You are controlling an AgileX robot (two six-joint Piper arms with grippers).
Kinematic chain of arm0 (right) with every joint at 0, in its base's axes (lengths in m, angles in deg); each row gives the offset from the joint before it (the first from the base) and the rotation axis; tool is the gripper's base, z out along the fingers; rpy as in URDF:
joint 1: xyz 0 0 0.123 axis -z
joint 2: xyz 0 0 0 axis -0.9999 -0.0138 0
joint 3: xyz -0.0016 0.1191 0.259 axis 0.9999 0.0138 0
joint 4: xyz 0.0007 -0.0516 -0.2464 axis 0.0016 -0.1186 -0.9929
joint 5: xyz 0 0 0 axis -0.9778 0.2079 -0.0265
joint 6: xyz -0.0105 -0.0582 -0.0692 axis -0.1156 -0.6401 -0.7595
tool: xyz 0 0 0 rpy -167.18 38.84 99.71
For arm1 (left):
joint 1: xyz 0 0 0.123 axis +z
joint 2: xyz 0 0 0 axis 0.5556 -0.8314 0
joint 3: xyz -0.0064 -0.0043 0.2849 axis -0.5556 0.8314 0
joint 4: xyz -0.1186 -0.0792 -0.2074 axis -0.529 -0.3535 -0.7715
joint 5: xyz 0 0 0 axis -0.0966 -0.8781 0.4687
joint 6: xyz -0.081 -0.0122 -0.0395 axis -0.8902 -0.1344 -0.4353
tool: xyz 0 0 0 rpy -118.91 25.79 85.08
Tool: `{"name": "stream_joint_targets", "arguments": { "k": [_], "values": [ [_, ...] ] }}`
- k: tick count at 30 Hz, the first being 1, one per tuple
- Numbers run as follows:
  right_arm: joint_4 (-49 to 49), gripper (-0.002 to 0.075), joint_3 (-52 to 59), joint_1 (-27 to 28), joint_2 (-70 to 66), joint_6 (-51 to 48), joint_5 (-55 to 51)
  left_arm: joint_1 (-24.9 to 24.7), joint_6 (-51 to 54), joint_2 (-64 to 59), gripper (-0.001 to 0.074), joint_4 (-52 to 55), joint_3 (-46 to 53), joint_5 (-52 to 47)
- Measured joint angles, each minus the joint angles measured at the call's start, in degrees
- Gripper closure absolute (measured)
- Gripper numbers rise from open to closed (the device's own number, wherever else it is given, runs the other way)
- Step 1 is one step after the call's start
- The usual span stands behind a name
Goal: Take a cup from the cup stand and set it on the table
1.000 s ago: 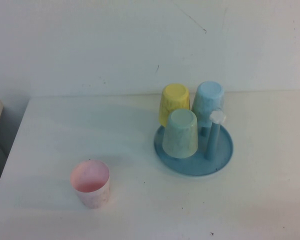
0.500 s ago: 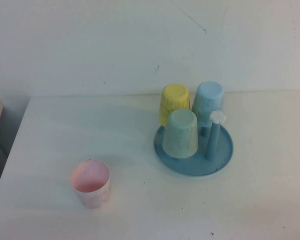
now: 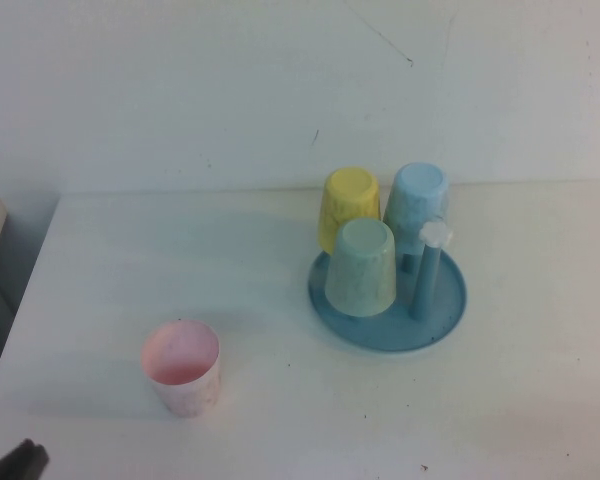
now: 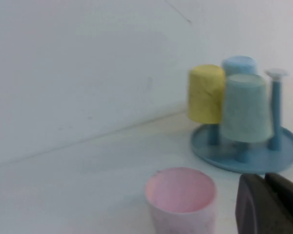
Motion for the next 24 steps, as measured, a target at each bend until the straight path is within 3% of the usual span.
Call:
{"name": "stream_joint_targets", "arguments": {
  "k": [5, 14, 18, 24],
  "values": [
    [0.0, 0.0727, 0.0, 0.0, 0.0, 0.0, 0.0, 10.73, 0.0, 0.24, 0.0737, 0.64, 2.79, 5.07],
    [0.0, 0.0727, 0.0, 0.0, 0.0, 0.0, 0.0, 26.38, -0.11, 0.87, 0.0736, 0.75, 2.9, -1.23],
    [0.0, 0.0727, 0.0, 0.0, 0.0, 0.0, -0.02, 27.38, -0.11, 0.87, 0.0737, 0.75, 2.9, -6.45],
    [0.0, 0.0727, 0.0, 0.0, 0.0, 0.0, -0.02, 22.78, 0.0, 0.87, 0.0737, 0.75, 2.9, -11.33]
  ]
}}
